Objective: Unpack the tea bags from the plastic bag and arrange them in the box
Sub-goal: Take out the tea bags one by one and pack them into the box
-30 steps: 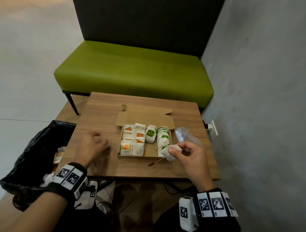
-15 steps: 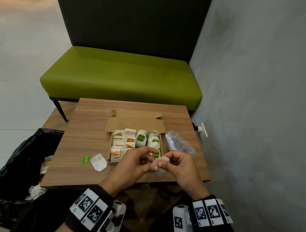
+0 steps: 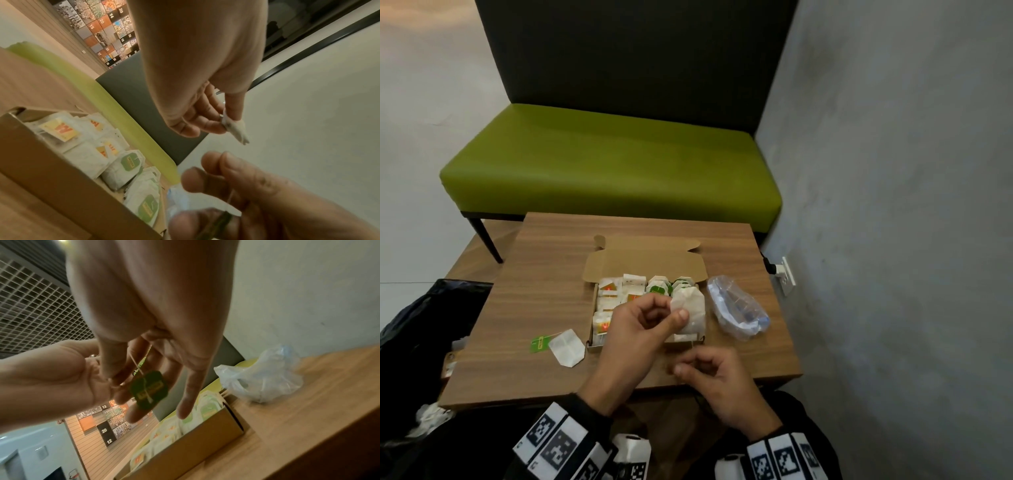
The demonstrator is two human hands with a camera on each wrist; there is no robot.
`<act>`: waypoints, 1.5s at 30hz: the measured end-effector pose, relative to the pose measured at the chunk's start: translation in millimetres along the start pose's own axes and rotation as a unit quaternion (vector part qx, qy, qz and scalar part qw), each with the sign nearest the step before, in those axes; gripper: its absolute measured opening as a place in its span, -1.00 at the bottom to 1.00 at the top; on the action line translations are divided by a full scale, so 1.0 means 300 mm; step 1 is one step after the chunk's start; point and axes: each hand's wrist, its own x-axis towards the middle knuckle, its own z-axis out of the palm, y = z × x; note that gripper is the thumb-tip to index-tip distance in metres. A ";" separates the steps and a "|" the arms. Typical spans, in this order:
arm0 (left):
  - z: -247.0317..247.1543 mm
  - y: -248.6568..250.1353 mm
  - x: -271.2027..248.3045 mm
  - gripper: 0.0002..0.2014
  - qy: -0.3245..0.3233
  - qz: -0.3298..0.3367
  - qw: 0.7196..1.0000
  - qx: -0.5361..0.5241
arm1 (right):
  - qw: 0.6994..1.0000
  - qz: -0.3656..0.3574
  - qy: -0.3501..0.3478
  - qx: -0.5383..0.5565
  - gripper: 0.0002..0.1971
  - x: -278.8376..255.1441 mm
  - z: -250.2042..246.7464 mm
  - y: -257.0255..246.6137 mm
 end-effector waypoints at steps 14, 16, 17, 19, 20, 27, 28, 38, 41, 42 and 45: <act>0.013 -0.019 0.024 -0.84 0.102 -0.077 0.989 -0.069 | 0.998 0.057 -0.026 0.019 -0.67 -0.031 0.015 0.014; 0.024 -0.014 0.021 -0.85 0.101 -0.094 0.986 -0.097 | 0.997 0.060 -0.038 0.026 -0.61 -0.023 0.020 0.020; 0.029 -0.012 0.019 -0.85 0.099 -0.100 0.985 -0.104 | 0.996 0.064 -0.044 0.039 -0.56 -0.018 0.018 0.020; 0.036 -0.009 0.015 -0.86 0.092 -0.105 0.984 -0.108 | 0.993 0.081 -0.048 0.072 -0.49 -0.008 0.014 0.021; 0.038 -0.009 0.011 -0.86 0.085 -0.107 0.984 -0.111 | 0.990 0.098 -0.046 0.094 -0.50 -0.004 0.009 0.015; 0.037 -0.023 -0.022 -0.83 0.055 -0.131 0.987 -0.069 | 0.983 0.133 -0.036 0.120 -0.72 0.040 -0.062 0.002; 0.036 -0.025 -0.026 -0.83 0.054 -0.129 0.989 -0.054 | 0.985 0.126 -0.028 0.111 -0.71 0.048 -0.075 -0.005; 0.047 -0.068 -0.067 -0.91 0.041 -0.102 0.986 0.127 | 0.985 0.052 0.164 -0.003 -0.88 0.159 -0.117 -0.078; 0.048 -0.080 -0.067 -0.88 0.042 -0.102 0.983 0.146 | 0.983 -0.002 0.166 -0.075 -0.92 0.156 -0.101 -0.110; 0.047 -0.082 -0.066 -0.87 0.041 -0.106 0.983 0.145 | 0.982 -0.024 0.160 -0.094 -0.92 0.152 -0.093 -0.115; 0.039 -0.079 -0.057 -0.88 0.045 -0.138 0.983 0.109 | 0.982 -0.089 0.126 -0.105 -0.85 0.126 -0.080 -0.108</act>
